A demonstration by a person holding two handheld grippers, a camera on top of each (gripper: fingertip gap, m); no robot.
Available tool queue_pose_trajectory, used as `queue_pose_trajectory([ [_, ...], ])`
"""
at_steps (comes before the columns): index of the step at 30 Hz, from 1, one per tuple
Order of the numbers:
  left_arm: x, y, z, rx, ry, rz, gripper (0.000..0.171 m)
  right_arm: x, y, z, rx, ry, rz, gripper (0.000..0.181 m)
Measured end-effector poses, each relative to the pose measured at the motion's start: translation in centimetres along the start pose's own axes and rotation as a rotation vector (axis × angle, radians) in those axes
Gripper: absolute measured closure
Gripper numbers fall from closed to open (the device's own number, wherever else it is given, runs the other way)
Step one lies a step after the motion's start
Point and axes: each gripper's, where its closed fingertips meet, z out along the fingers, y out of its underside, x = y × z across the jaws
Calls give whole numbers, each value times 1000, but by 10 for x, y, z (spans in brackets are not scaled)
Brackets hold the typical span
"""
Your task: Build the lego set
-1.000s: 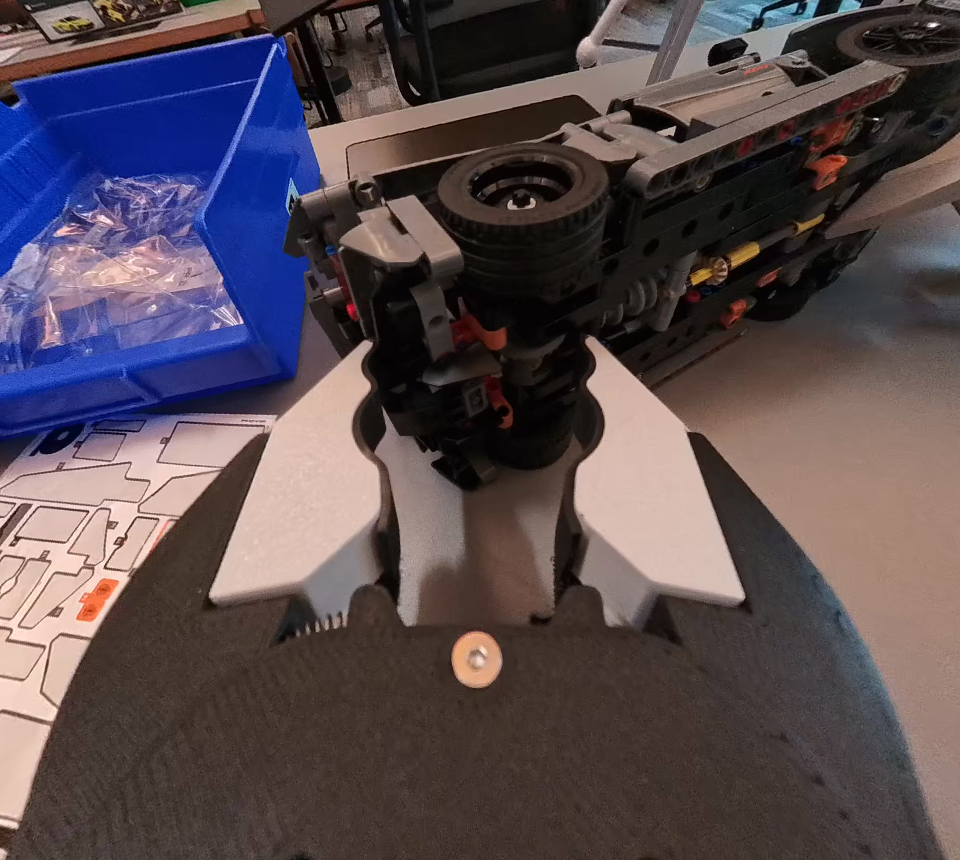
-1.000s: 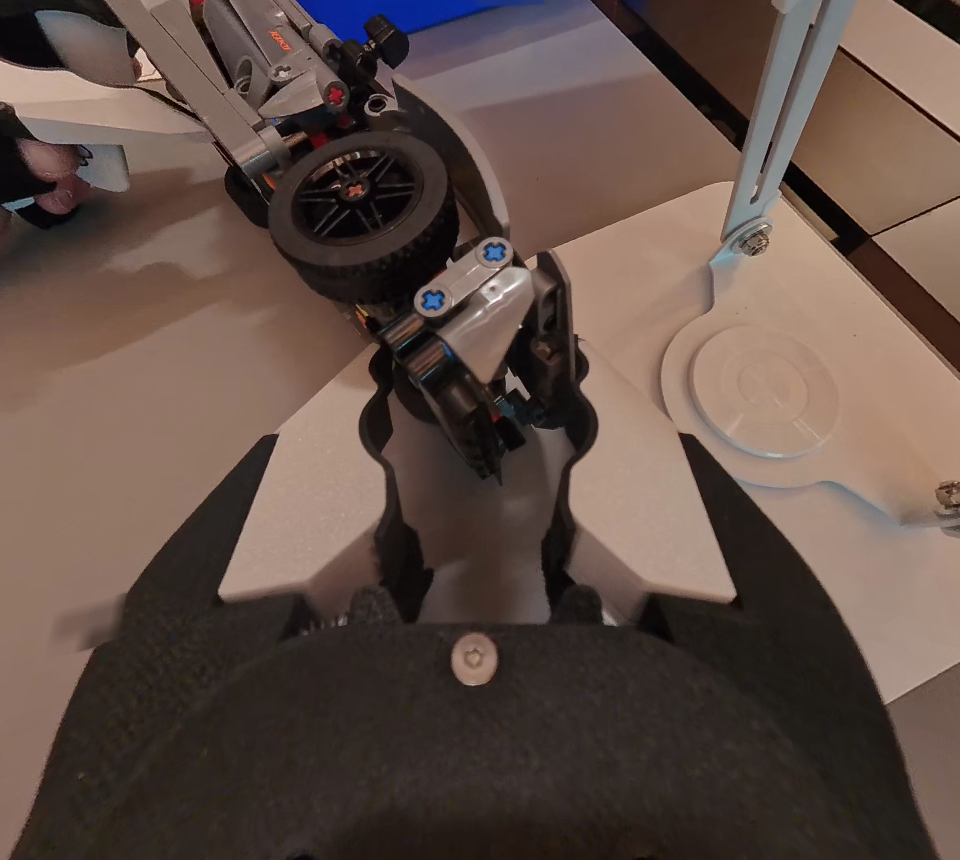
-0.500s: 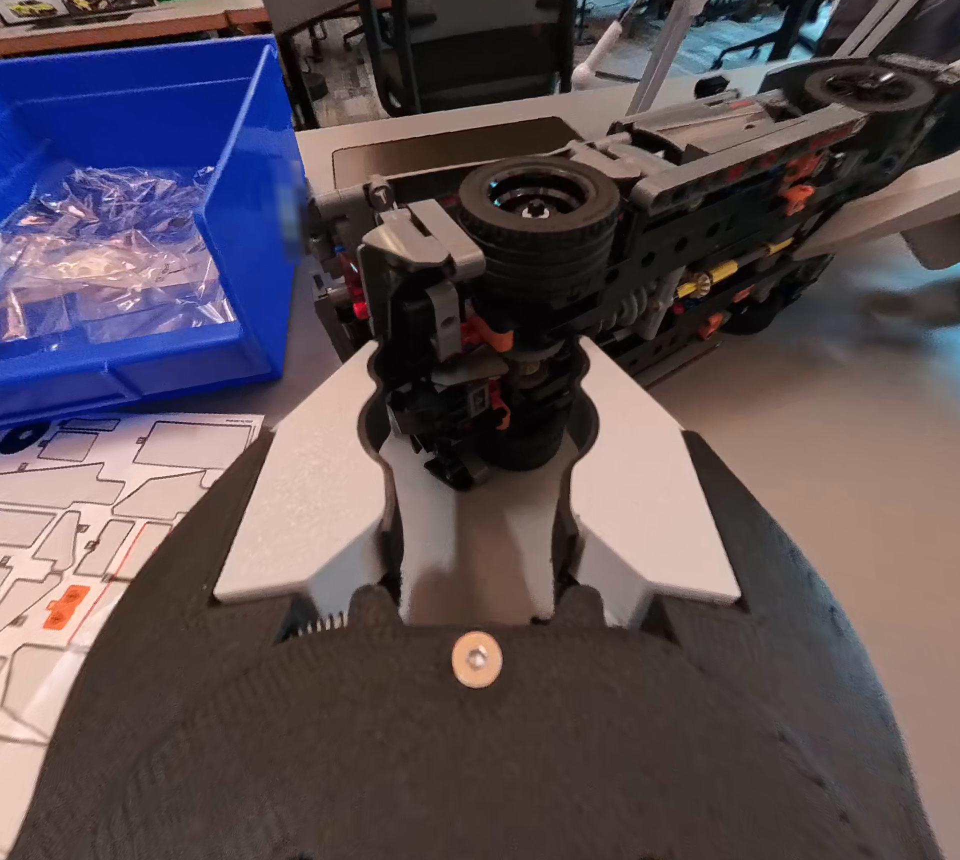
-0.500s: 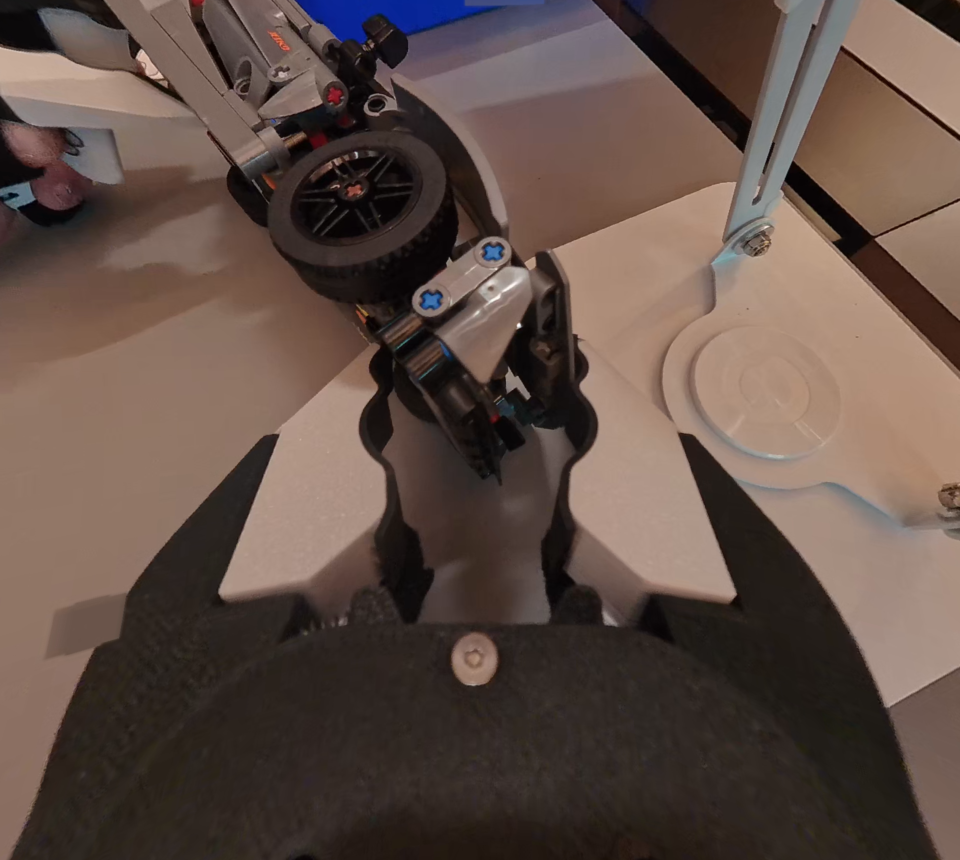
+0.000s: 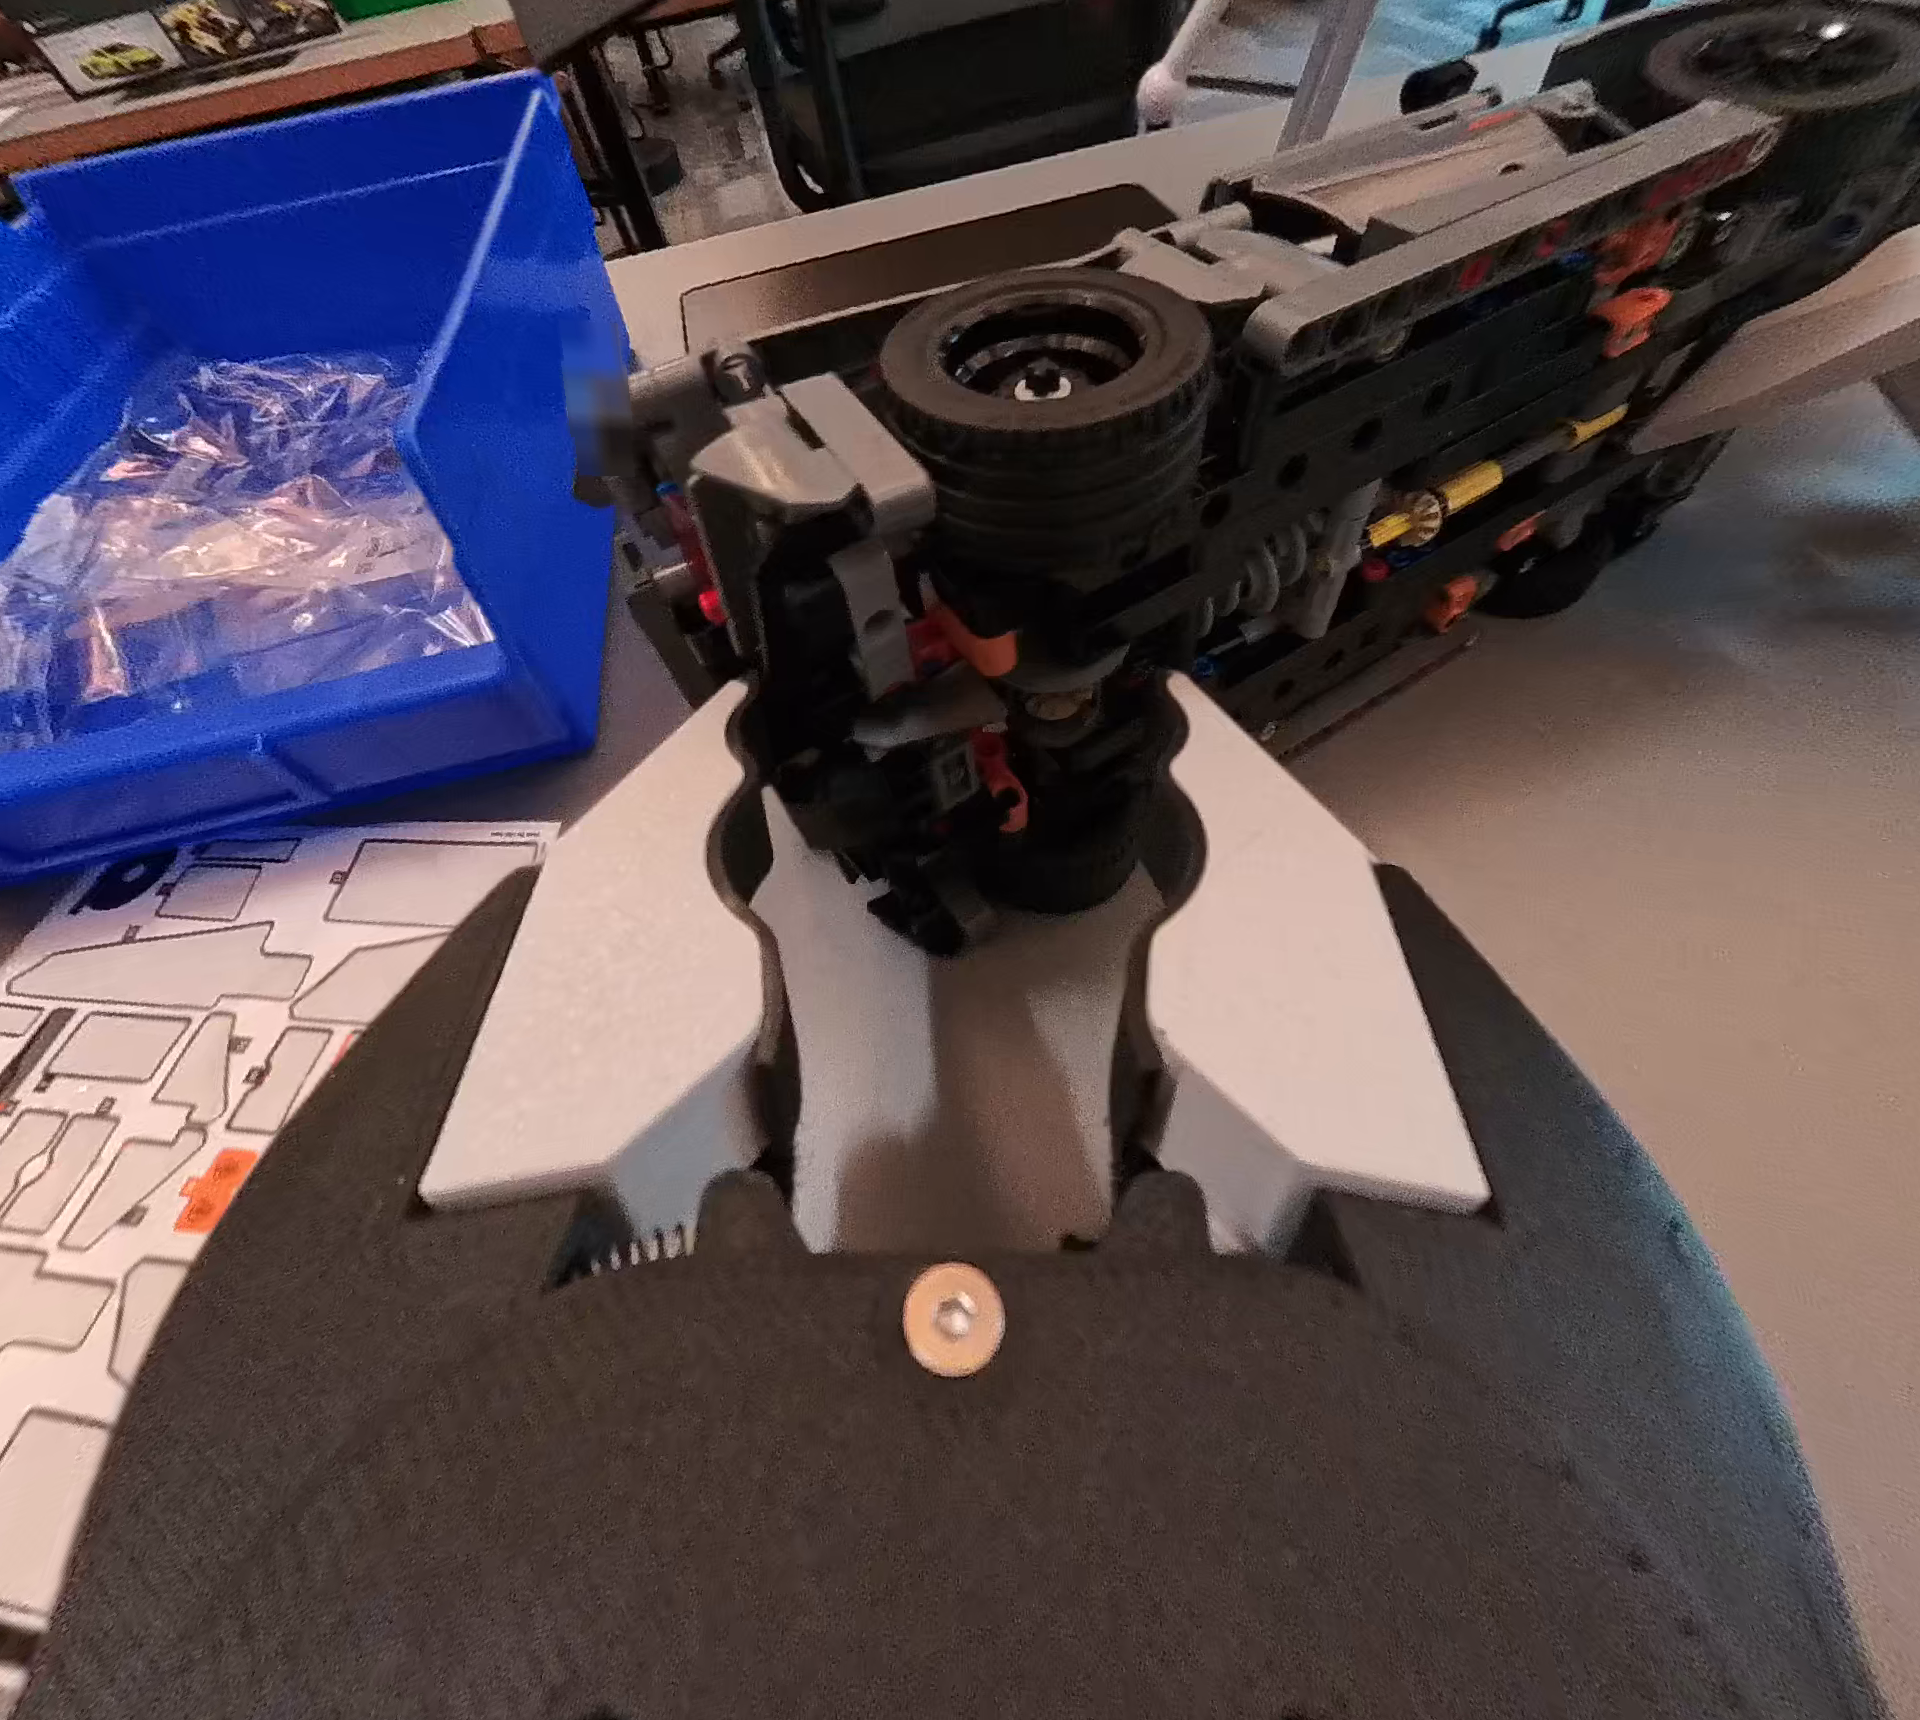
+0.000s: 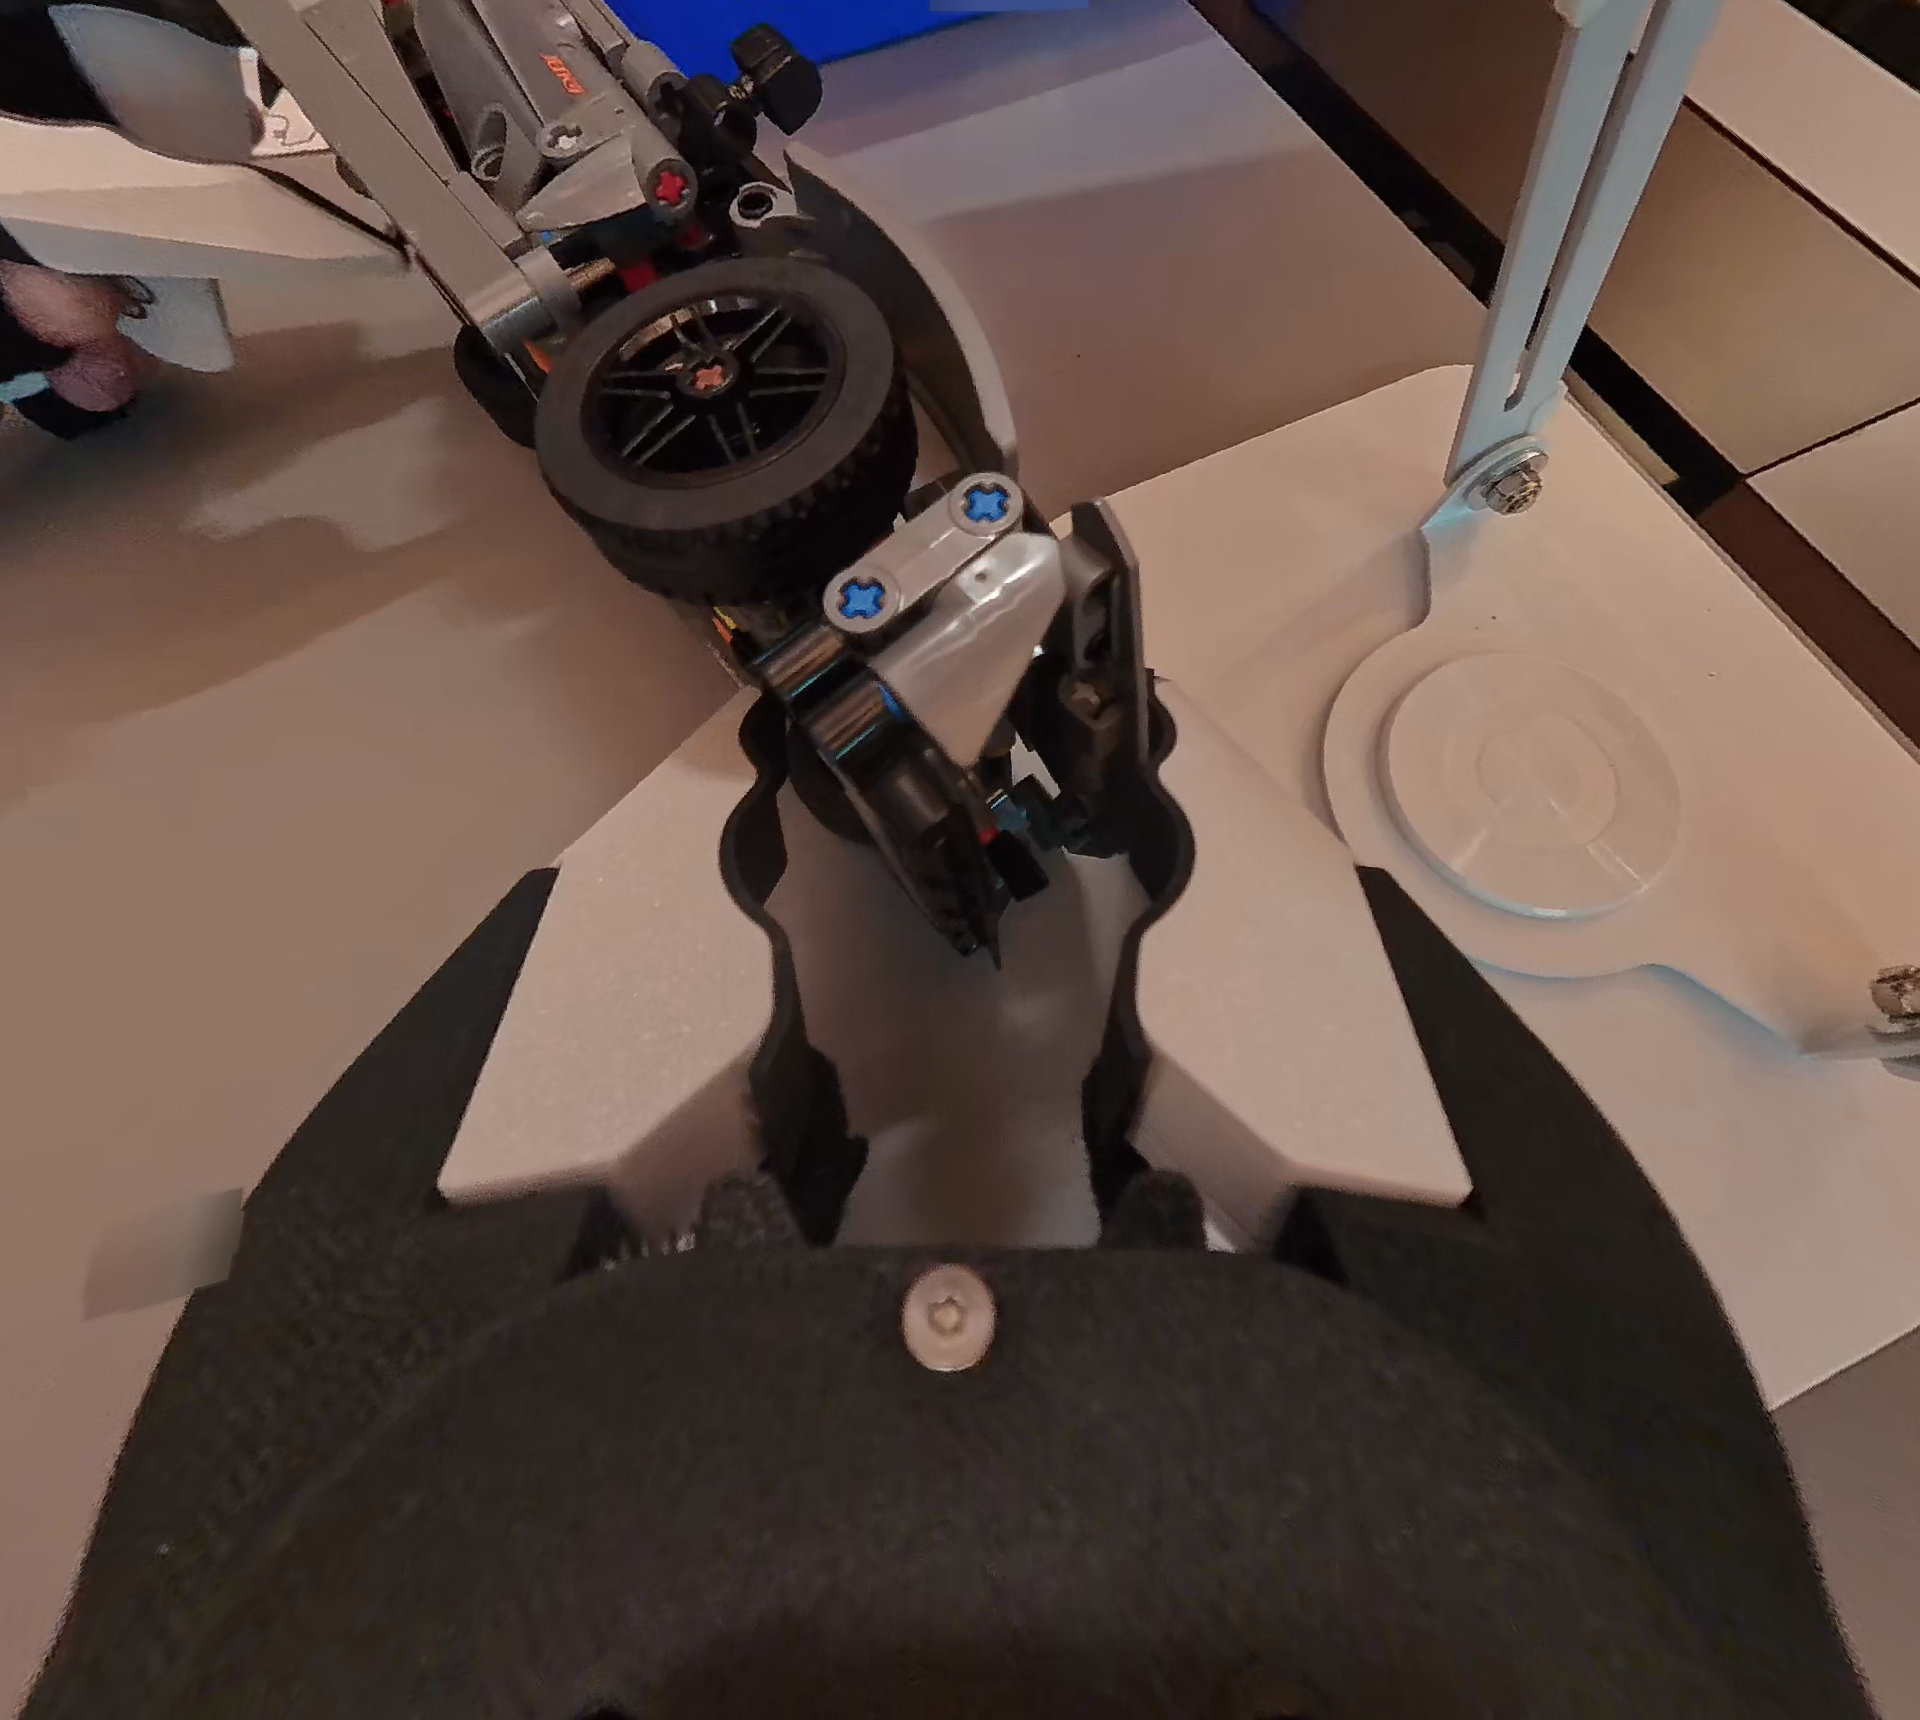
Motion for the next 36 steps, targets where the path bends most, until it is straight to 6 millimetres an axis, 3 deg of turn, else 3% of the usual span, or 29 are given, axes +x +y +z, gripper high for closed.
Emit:
queue_pose_trajectory([
  [2,-6,-3,-9,25,6,-42,96,0,0,0,0,-1,0,117],
  [6,-14,-31,-34,200,57,-132,87,0,0,0,0,-3,-2,117],
  [10,-2,-47,-30,233,95,-101,81,0,0,0,2,-5,-1,117],
  [13,-3,-43,-20,178,47,-18,91,0,0,0,1,-5,-2,117],
  [16,-7,-40,-17,182,87,-80,103,-1,0,0,1,-11,-3,119],
  [19,-15,-40,-23,228,124,-147,129,-2,0,1,1,-15,-5,121],
  [21,-24,-39,-26,238,134,-190,138,-3,1,1,-3,-16,-7,121],
  [23,-27,-41,-29,261,149,-202,136,-3,1,1,-2,-19,-4,121],
  [26,-17,-55,-40,343,241,-175,108,-3,1,1,-2,-23,-3,121],
  [29,-14,-52,-30,287,228,-128,89,-3,1,1,-2,-22,-2,121],
  [30,-9,-49,-25,250,232,-95,88,-3,1,1,-1,-22,-2,121],
  [33,-10,-42,-15,189,138,12,106,-3,1,1,-1,-23,-1,121],
  [36,-11,-45,-14,214,164,-26,109,-3,1,2,-2,-24,-2,122],
])
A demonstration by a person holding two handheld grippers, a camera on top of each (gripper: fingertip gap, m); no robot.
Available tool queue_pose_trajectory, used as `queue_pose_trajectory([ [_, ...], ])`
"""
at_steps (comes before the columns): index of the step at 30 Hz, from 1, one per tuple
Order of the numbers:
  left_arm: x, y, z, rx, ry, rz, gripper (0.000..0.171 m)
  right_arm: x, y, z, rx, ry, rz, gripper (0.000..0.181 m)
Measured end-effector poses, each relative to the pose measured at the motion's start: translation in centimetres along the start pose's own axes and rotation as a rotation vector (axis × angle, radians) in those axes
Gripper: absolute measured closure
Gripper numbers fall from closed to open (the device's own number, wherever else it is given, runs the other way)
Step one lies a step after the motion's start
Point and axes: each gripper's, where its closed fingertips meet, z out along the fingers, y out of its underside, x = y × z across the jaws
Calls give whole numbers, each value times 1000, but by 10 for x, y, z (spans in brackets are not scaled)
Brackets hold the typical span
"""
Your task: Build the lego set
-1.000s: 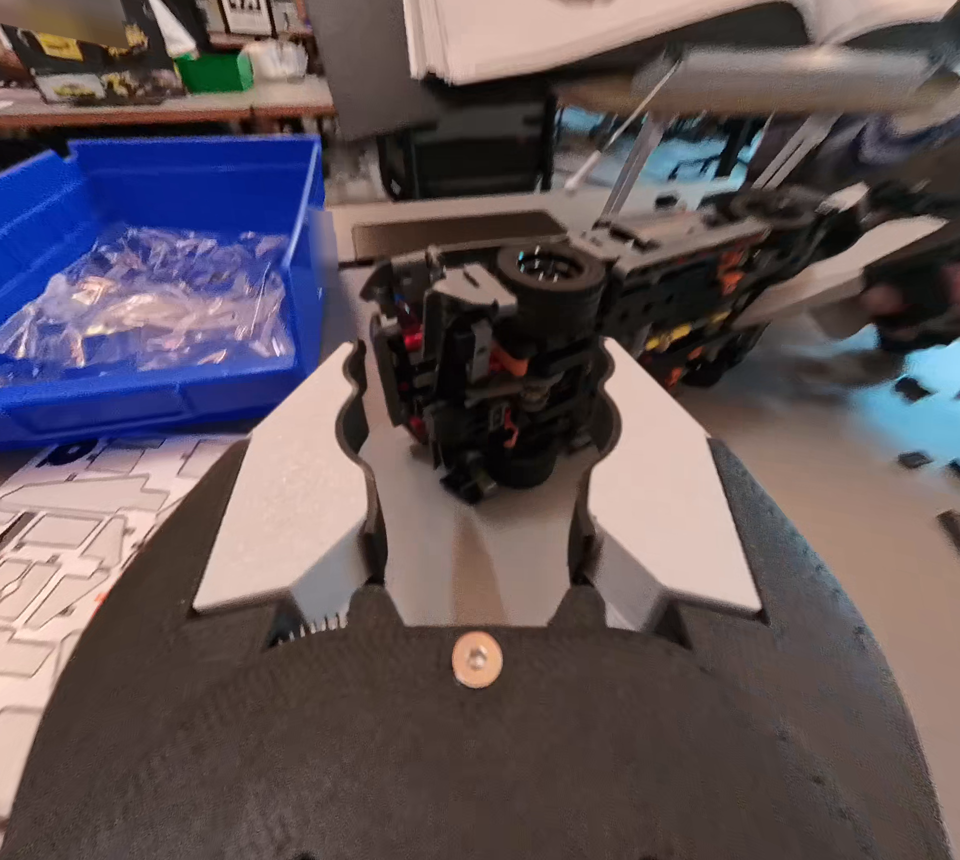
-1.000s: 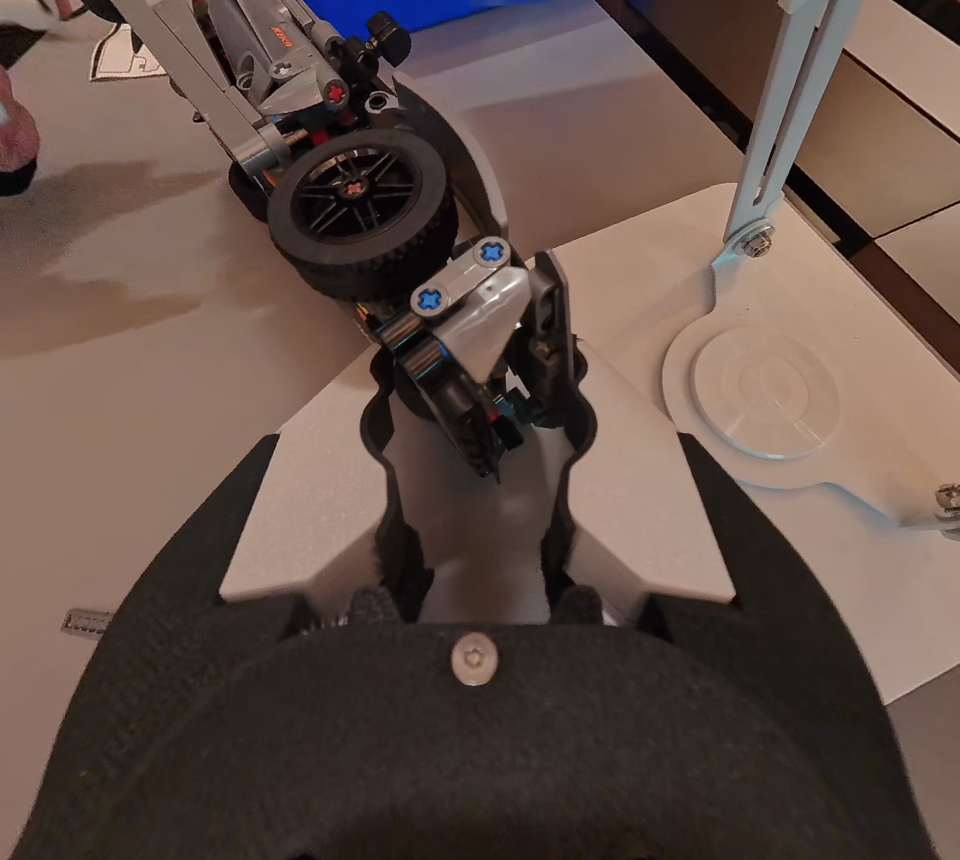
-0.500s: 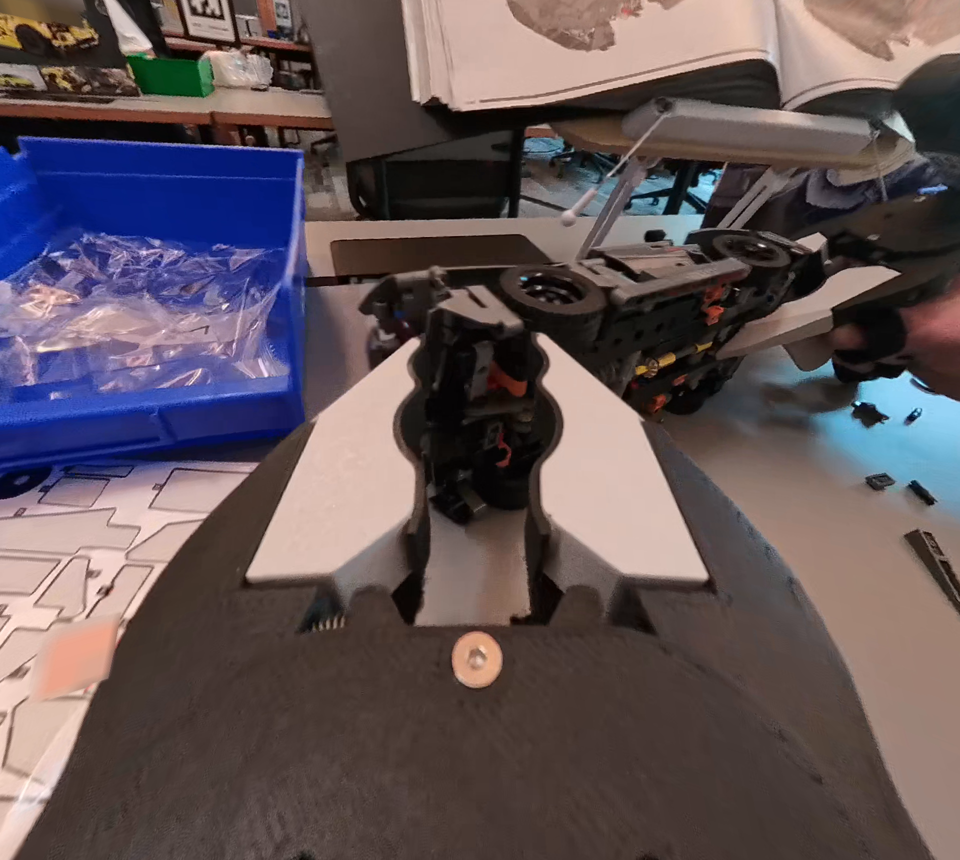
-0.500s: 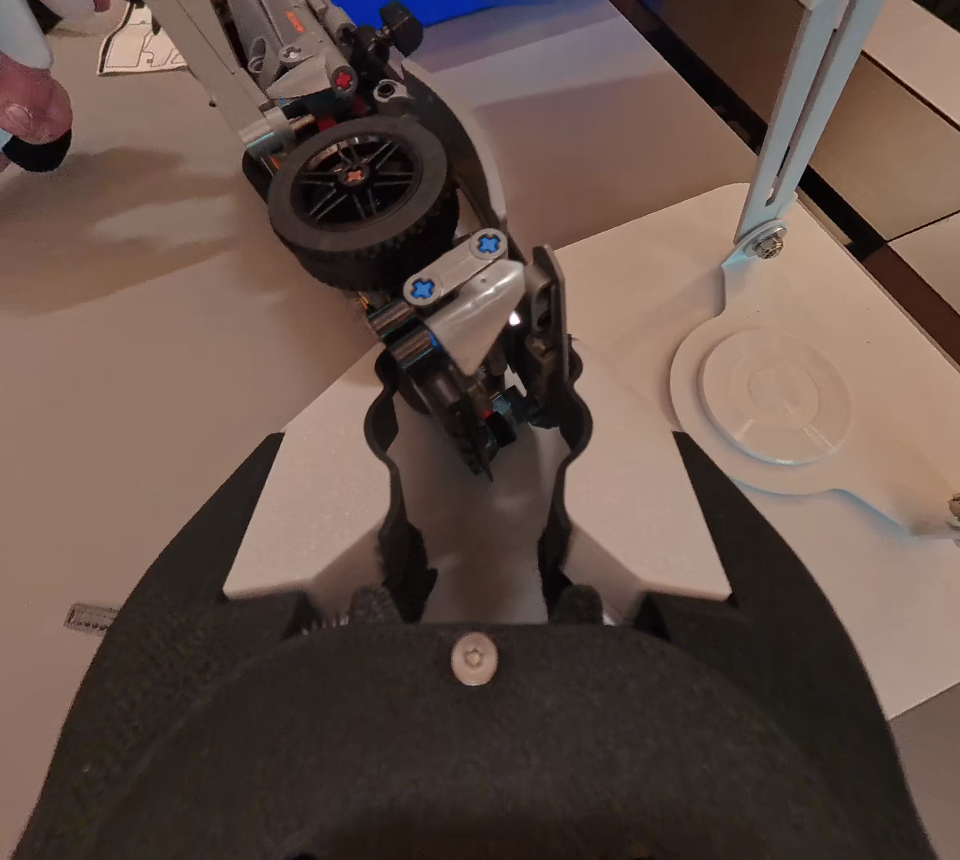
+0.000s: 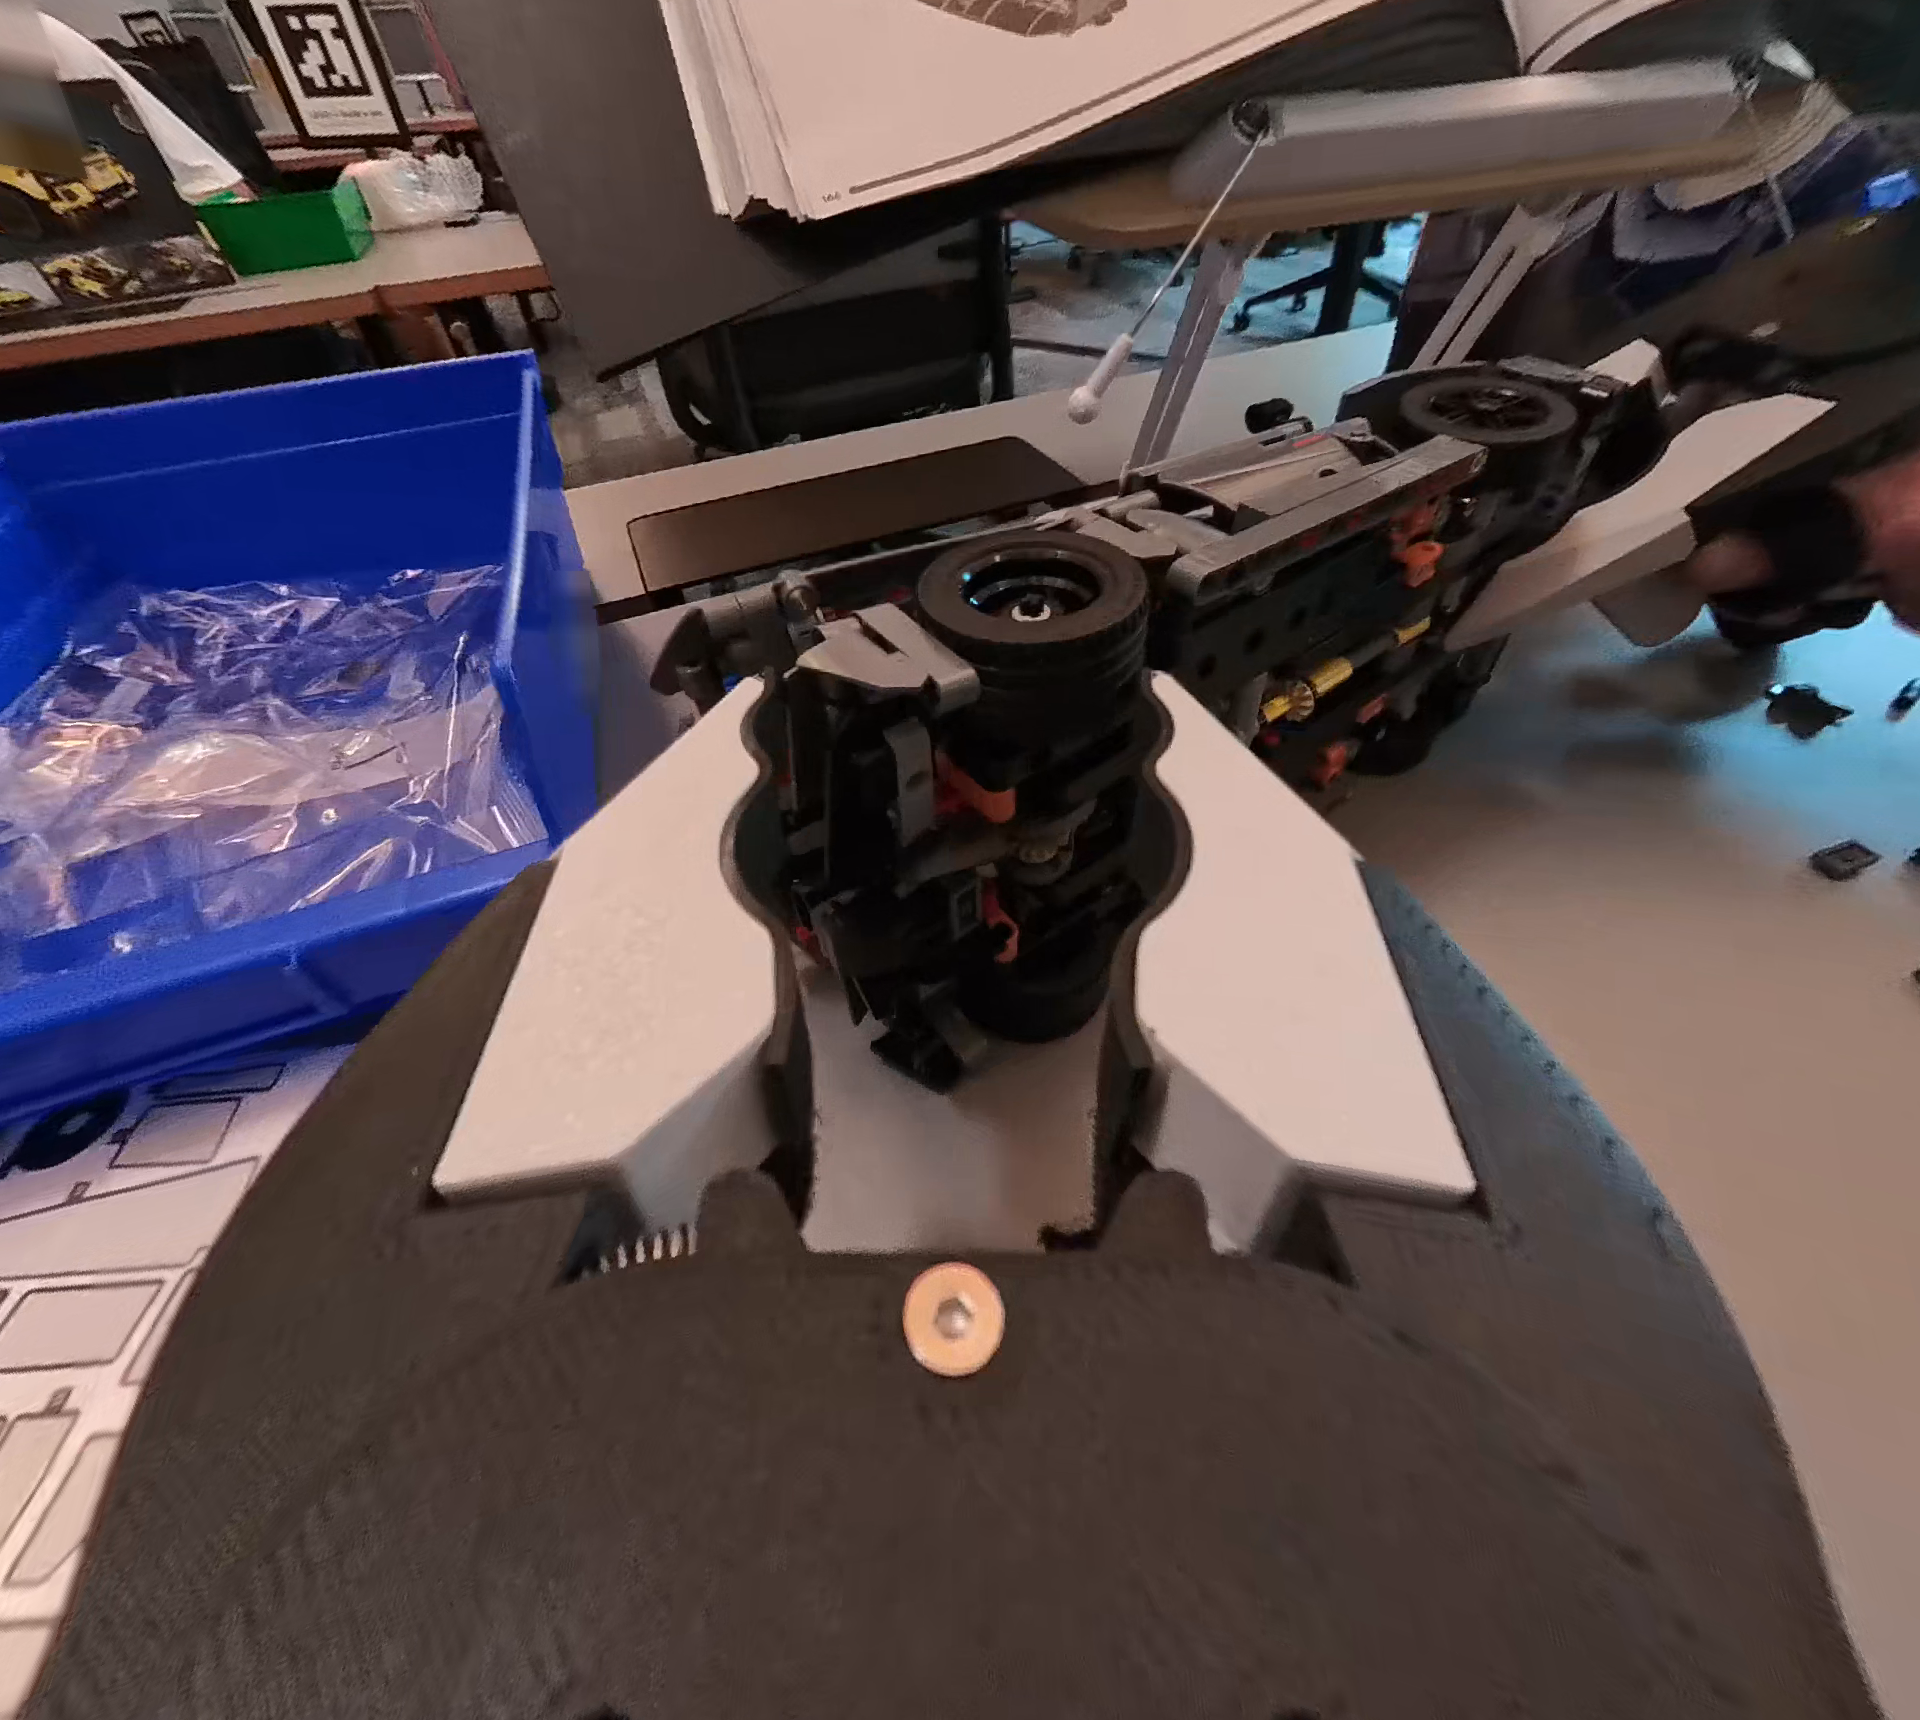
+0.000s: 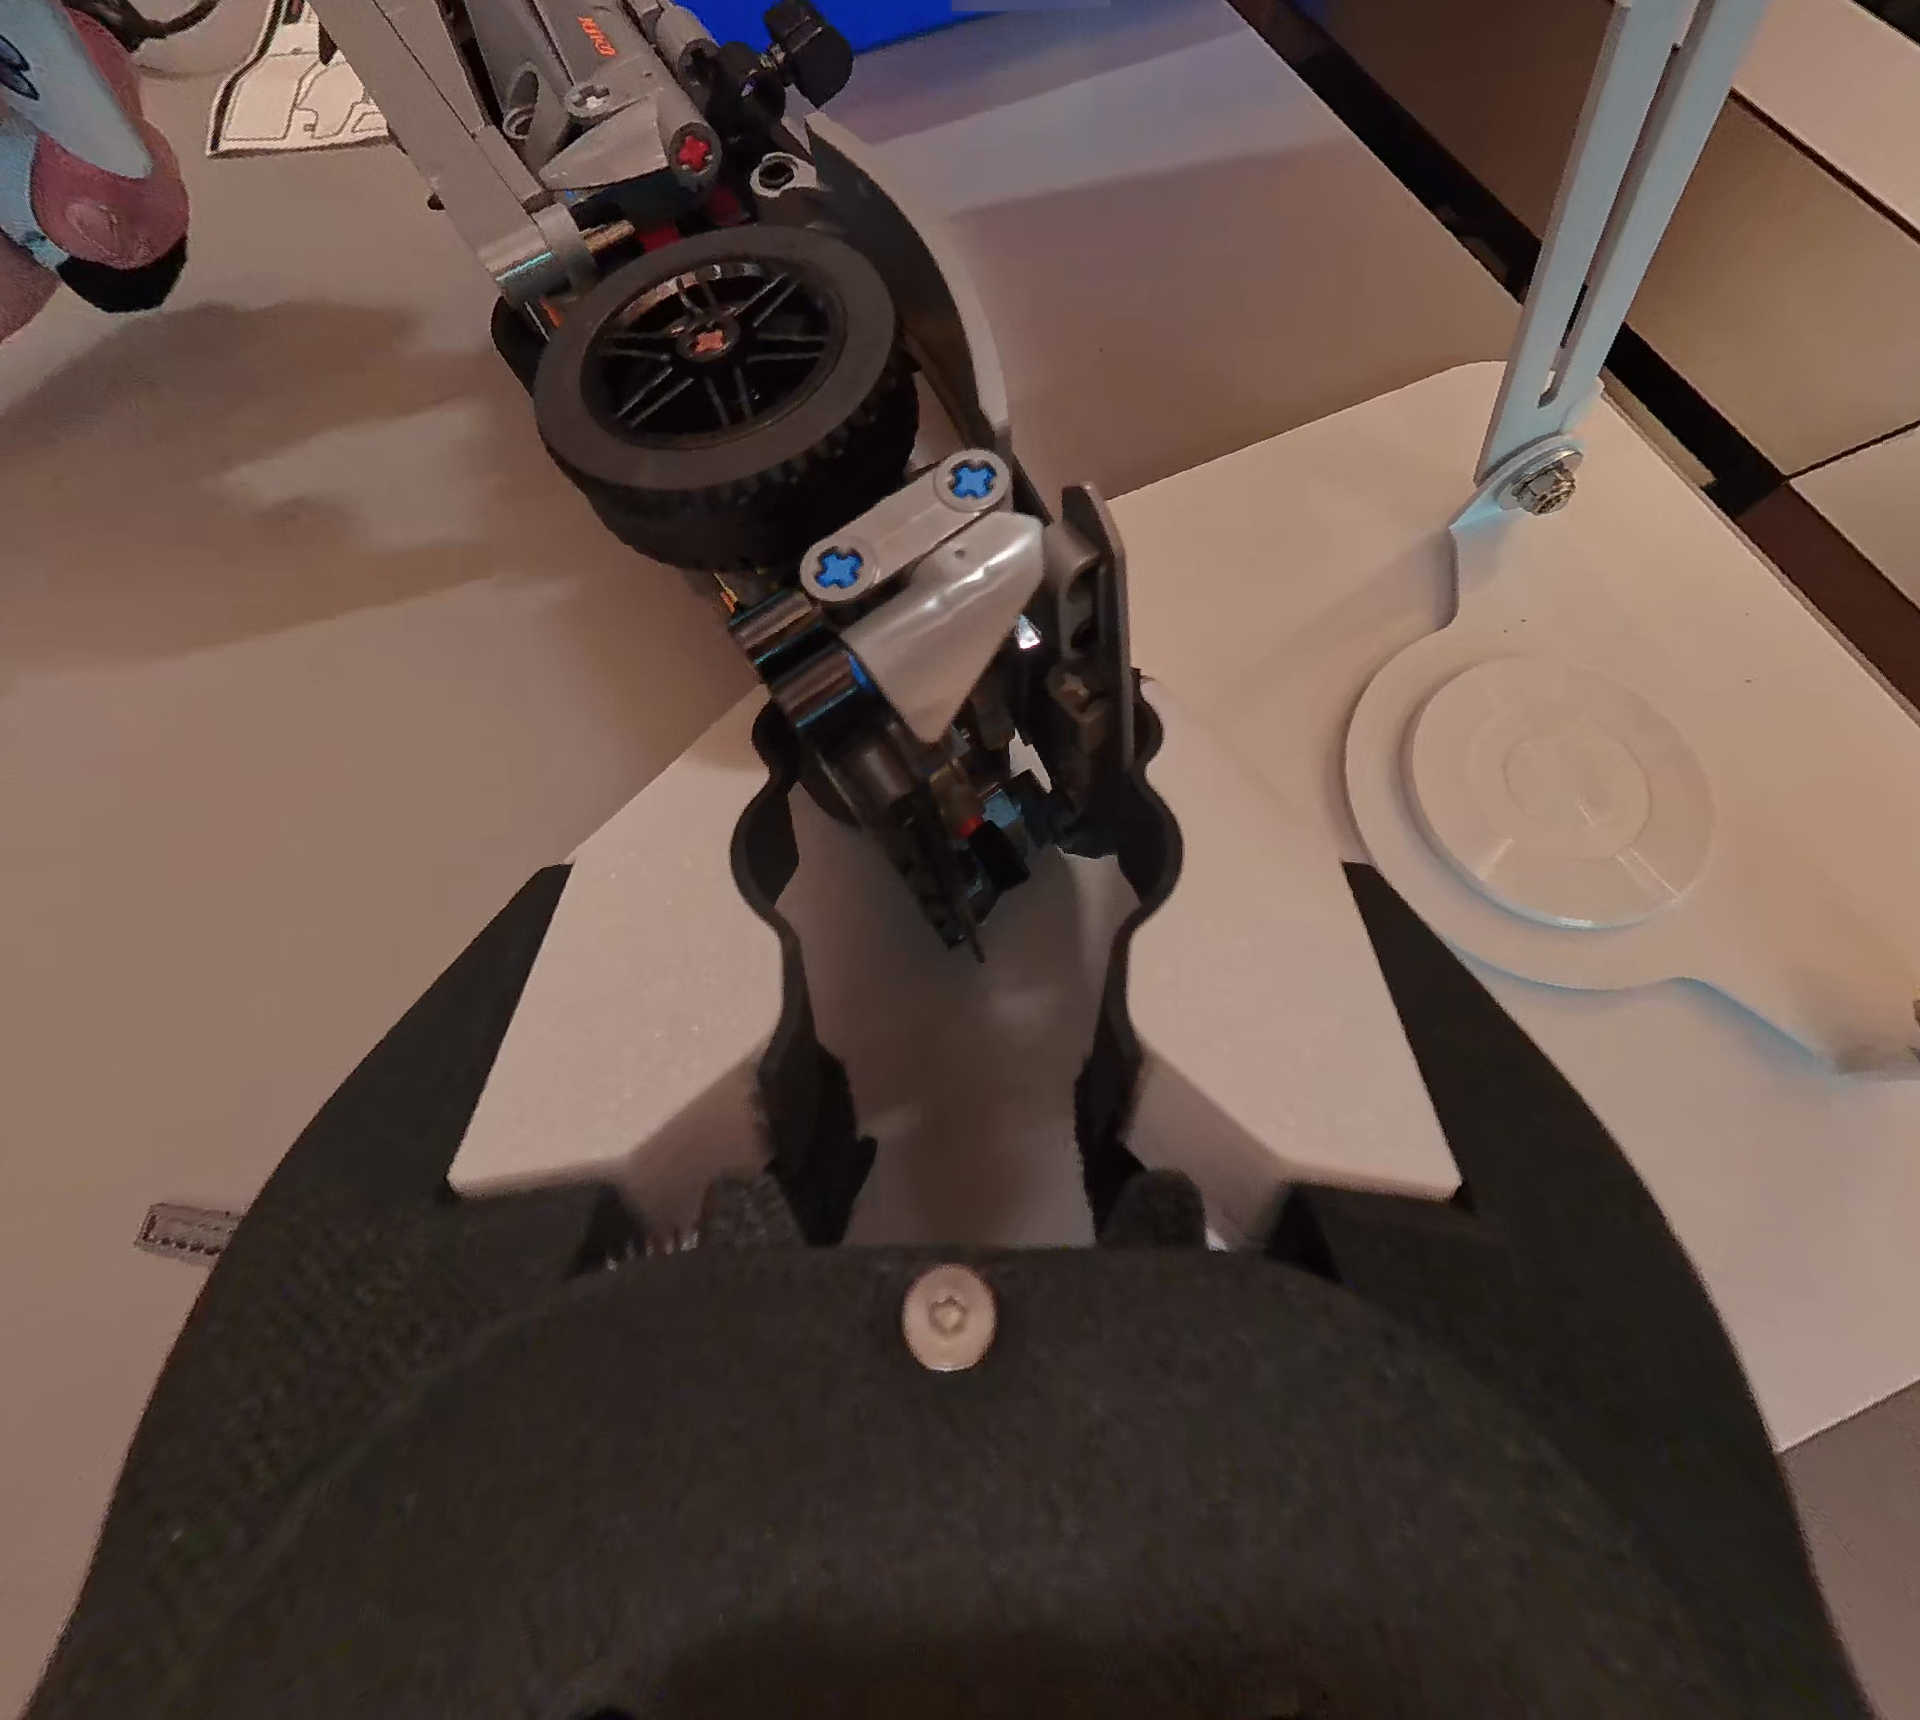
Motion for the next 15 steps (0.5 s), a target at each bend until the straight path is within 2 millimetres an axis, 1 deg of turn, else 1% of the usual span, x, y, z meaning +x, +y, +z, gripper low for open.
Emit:
queue_pose_trajectory([
  [8,-3,0,-4,32,58,-8,117,0,0,0,0,-1,1,122],
  [10,-7,0,-6,42,63,-42,125,1,1,0,-1,0,2,122],
  [11,-13,0,-8,47,45,-66,137,0,1,0,-2,-5,2,122],
  [12,-15,-1,-10,61,49,-87,154,-1,1,0,-2,-9,3,123],
  [13,-13,-1,-11,61,69,-102,154,0,1,0,-2,-7,3,123],
  [15,-11,-2,-11,59,55,-67,151,0,1,0,-3,-7,2,123],
])
